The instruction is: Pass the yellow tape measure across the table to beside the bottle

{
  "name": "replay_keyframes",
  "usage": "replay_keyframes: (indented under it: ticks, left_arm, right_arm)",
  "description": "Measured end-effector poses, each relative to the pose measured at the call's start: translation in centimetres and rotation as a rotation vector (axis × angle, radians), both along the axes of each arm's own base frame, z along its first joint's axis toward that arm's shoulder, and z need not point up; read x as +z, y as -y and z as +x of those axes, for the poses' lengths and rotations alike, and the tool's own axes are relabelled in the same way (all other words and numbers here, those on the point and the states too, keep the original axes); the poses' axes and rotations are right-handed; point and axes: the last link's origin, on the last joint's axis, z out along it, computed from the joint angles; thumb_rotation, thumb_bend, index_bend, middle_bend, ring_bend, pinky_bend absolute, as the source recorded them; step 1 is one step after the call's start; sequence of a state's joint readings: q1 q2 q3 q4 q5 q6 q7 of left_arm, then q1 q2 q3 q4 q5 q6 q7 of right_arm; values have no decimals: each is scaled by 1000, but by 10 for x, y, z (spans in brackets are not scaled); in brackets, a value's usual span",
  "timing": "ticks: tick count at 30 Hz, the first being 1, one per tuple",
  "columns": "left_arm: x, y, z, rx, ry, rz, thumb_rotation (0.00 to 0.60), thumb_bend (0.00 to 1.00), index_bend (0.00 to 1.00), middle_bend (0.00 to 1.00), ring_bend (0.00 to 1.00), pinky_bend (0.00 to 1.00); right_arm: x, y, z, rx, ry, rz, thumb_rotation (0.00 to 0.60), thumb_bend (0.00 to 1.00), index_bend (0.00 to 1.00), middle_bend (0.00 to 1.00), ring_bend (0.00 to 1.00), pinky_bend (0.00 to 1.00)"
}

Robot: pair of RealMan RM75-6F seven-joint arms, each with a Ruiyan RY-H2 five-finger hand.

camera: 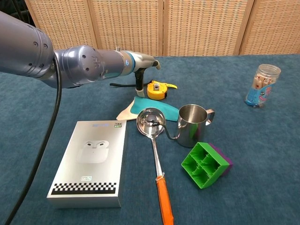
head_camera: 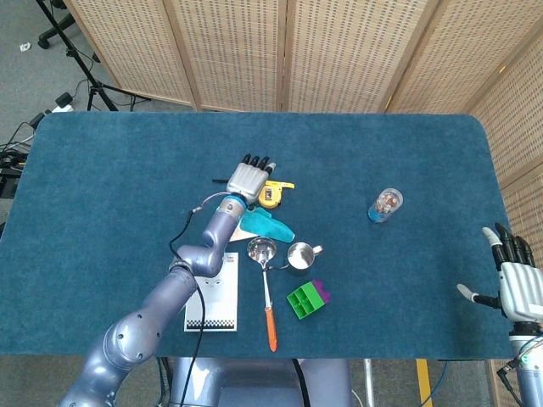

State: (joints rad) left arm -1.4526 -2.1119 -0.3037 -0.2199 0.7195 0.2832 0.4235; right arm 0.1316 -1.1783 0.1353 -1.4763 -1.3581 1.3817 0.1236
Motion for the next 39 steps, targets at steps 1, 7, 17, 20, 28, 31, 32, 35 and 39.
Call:
replay_keyframes:
  ticks: [1, 7, 17, 20, 28, 31, 32, 35, 39]
  left_arm:
    - [4, -2, -3, 6, 5, 8, 600, 164, 0, 0, 0, 0]
    - [37, -17, -18, 8, 50, 96, 600, 168, 0, 0, 0, 0]
    - [133, -26, -71, -31, 123, 235, 600, 169, 0, 0, 0, 0]
    - [164, -14, -93, -34, 128, 254, 600, 170, 0, 0, 0, 0]
    - [218, 60, -156, 12, 148, 260, 600, 176, 0, 0, 0, 0]
    - [231, 102, -180, 43, 151, 260, 600, 176, 0, 0, 0, 0]
    - [235, 115, -188, 55, 153, 264, 600, 176, 0, 0, 0, 0]
    - [246, 158, -213, 96, 159, 295, 600, 176, 0, 0, 0, 0]
    - [250, 210, -237, 145, 173, 319, 600, 178, 0, 0, 0, 0]
  right_arm:
    - [0, 0, 0, -1, -1, 0, 600, 53, 13, 0, 0, 0]
    - [-4, 1, 0, -4, -10, 15, 600, 53, 13, 0, 0, 0]
    - [-16, 5, 4, -3, -43, 55, 600, 53, 13, 0, 0, 0]
    - [-22, 5, 7, 2, -55, 73, 600, 53, 14, 0, 0, 0]
    - [-33, 7, 15, 26, -85, 99, 600, 53, 14, 0, 0, 0]
    - [-35, 7, 17, 30, -93, 99, 600, 53, 13, 0, 0, 0]
    - [-35, 7, 17, 31, -96, 97, 600, 53, 13, 0, 0, 0]
    - [-35, 7, 19, 37, -106, 86, 600, 53, 13, 0, 0, 0]
    - [-33, 7, 22, 49, -117, 60, 600, 53, 13, 0, 0, 0]
